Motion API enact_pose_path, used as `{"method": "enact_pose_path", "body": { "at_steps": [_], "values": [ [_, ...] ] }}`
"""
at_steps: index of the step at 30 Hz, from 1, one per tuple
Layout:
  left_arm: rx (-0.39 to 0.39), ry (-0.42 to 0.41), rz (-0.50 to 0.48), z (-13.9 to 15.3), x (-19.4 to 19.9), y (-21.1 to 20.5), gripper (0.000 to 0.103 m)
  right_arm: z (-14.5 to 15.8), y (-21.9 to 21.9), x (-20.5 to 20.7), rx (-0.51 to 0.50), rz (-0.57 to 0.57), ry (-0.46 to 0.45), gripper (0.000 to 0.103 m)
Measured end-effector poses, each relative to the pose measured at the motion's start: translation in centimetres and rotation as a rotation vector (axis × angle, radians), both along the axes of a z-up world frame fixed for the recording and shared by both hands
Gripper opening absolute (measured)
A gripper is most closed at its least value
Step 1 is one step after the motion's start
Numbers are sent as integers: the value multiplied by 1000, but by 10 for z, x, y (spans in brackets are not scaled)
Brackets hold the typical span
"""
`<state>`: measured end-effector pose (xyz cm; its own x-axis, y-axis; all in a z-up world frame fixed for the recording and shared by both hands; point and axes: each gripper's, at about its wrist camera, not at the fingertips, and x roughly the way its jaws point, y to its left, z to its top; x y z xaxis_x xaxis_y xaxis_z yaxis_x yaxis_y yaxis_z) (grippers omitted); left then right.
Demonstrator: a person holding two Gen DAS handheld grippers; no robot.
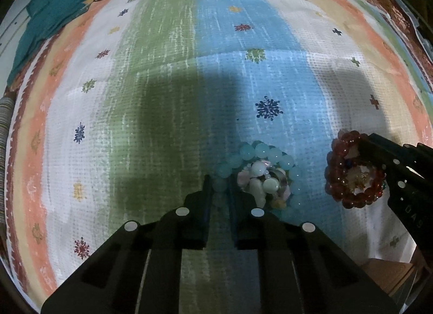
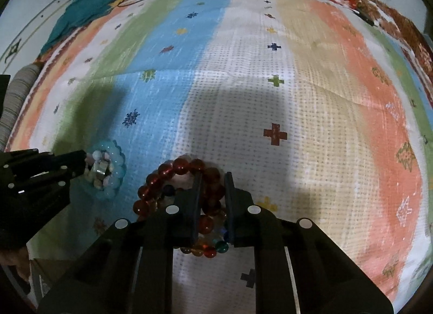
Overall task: Organize jewelry
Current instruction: 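Close the left gripper on the aqua bead bracelet while the right grips the red bracelet, then lift the aqua and red bracelets and carry both over the silver tin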
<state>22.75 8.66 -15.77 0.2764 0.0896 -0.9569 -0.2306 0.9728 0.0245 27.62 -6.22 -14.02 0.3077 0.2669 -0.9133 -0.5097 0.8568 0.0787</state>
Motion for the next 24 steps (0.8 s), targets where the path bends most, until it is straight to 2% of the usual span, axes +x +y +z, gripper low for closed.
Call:
{"method": "enact_pose_path", "body": {
  "at_steps": [4,12,24],
  "values": [
    [-13,-9,1,8,-3,-1,11,6,-1,-3,0,-2,-12,14],
    [-42,-83,-15,49,-23,-12,11,36,-6,-23,21,8,-64,14],
    [-59,-161,-49,77,-26,-13,11,69,-19,-49,32,11,-133,14]
  ]
}}
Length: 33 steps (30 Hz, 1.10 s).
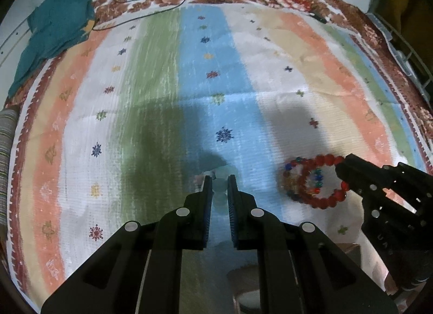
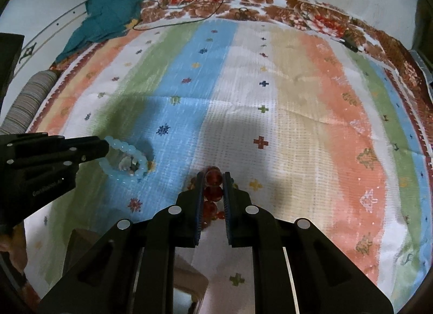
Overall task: Organize jewelry
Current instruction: 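Lift the aqua and red bracelets and carry both over the silver tin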
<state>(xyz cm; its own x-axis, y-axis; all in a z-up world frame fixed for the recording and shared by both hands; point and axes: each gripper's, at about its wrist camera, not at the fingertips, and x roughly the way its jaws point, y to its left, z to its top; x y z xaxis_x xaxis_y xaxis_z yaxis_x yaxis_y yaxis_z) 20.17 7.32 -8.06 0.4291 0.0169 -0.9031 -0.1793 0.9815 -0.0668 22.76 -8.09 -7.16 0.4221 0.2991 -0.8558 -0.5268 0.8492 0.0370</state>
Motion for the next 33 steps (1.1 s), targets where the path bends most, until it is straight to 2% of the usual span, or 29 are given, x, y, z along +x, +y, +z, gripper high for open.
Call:
{"method": "enact_pose_path", "body": {
  "at_steps": [8,22,33],
  "values": [
    [-13,-59,-9,24,-11,-7,11,11,-7,-7,-1,-9,-27,14],
    [-27,-92,-10,42,-31,-17,11,30,-16,-25,29,-16,-66,14],
    [-61,-158,-25,65,-55,-29,11,57,-22,-46,74,-7,-119,14]
  ]
}}
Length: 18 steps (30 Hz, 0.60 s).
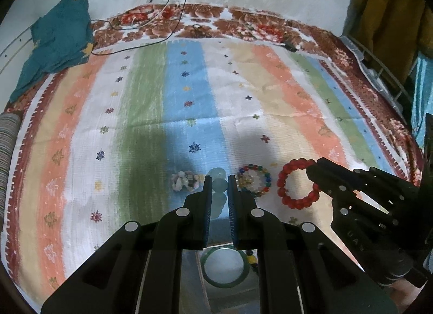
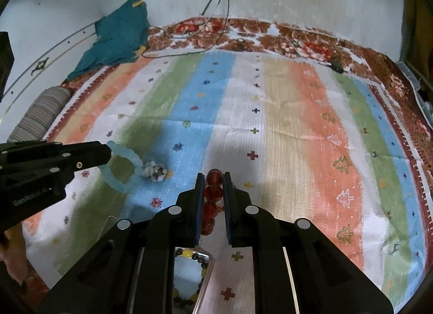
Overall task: Organize jewelry
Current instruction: 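Lift the aqua and red bracelets and carry both over the silver tin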
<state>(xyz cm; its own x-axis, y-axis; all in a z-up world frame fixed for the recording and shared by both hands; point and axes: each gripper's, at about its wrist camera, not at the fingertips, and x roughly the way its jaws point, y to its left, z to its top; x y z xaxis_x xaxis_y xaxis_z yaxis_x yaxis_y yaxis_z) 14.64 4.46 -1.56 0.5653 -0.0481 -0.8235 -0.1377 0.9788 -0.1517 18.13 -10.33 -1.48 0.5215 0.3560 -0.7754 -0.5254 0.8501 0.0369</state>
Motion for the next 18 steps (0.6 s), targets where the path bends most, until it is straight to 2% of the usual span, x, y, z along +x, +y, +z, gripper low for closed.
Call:
{"method": "enact_pose_path", "body": {
  "at_steps": [18],
  "values": [
    [-18,-73,-58,26,-46,-27,11,31,-7,-46,39,39,-71,14]
  ]
}}
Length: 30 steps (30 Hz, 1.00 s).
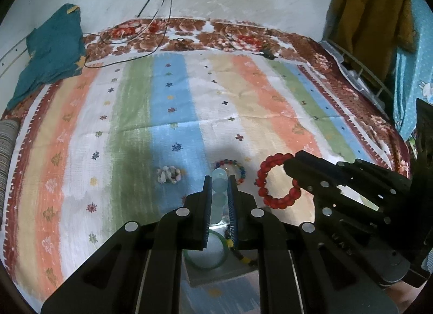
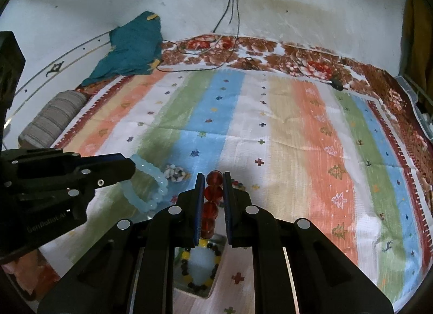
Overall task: Organize jewelry
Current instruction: 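Lift the aqua and red bracelets and carry both over the silver tin, then open the left gripper releasing the aqua bracelet while the right releases the red one into the tin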
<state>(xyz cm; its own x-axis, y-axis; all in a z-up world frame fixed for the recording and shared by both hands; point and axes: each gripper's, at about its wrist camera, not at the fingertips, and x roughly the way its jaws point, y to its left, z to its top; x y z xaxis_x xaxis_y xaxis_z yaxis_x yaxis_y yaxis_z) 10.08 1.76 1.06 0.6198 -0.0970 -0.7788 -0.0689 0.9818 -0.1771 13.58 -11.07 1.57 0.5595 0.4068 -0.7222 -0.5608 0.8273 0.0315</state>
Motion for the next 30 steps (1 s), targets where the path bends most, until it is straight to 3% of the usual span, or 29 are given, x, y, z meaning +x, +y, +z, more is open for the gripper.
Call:
{"method": "enact_pose_path", "body": {
  "at_steps": [22,24,25,26,30],
  "values": [
    [56,28,-2,-13,-39,-22,11,-16,-12,-42,-10,36,43,14],
    [83,42,12,-14,-38,-23,11,-20,-13,-41,-24,28,54,23],
    [98,46,33,-14,-38,-22,12,-21,-14,-39,-29,16,55,45],
    [102,44,45,-13,-38,-19,13,-21,-18,-36,-23,-3,52,52],
    [92,42,97,-13,-35,-4,22,-26,-26,-23,-31,-52,72,52]
  ]
}}
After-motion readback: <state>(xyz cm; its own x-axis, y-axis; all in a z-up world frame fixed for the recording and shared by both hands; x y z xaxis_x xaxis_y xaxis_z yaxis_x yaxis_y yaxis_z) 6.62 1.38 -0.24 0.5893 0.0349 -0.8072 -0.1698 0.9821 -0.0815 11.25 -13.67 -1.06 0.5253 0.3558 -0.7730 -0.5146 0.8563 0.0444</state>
